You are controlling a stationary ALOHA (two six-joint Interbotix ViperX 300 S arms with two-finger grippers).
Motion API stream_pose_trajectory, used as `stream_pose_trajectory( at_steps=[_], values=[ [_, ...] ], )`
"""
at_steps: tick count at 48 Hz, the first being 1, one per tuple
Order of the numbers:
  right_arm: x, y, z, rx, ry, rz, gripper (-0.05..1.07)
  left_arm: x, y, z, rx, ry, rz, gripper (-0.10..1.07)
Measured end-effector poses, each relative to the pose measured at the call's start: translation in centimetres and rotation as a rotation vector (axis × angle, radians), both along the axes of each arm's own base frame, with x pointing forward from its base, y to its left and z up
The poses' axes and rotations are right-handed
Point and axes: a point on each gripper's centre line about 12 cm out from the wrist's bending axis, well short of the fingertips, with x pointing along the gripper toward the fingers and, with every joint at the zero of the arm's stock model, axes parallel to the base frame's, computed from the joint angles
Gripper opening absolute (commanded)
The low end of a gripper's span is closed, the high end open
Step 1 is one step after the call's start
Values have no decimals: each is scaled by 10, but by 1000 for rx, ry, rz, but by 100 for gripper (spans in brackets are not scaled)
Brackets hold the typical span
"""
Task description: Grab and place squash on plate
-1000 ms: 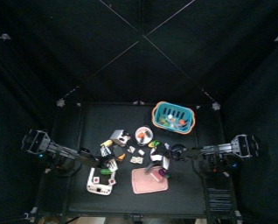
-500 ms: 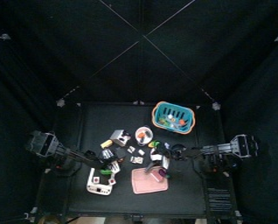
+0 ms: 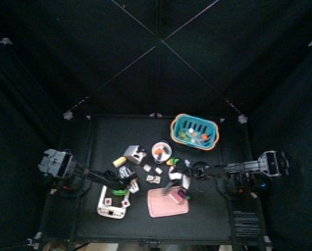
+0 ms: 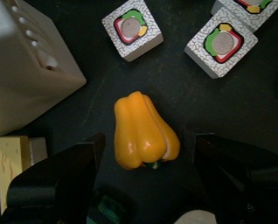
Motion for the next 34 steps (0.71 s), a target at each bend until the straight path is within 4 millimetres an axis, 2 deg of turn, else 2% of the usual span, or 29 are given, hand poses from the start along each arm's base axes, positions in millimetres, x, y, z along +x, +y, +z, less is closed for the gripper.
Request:
stream_pose_trajectory(
  at_steps=[7, 21, 34],
  values=[
    [0, 0, 0, 0, 0, -2, 88, 3, 0, -2, 5, 4, -4, 94],
    [0, 0, -1, 0, 3, -2, 88, 6, 0, -1, 8, -2, -11, 73],
    [0, -1, -1, 1, 3, -4, 88, 7, -2, 7, 10, -25, -28, 71]
  ],
)
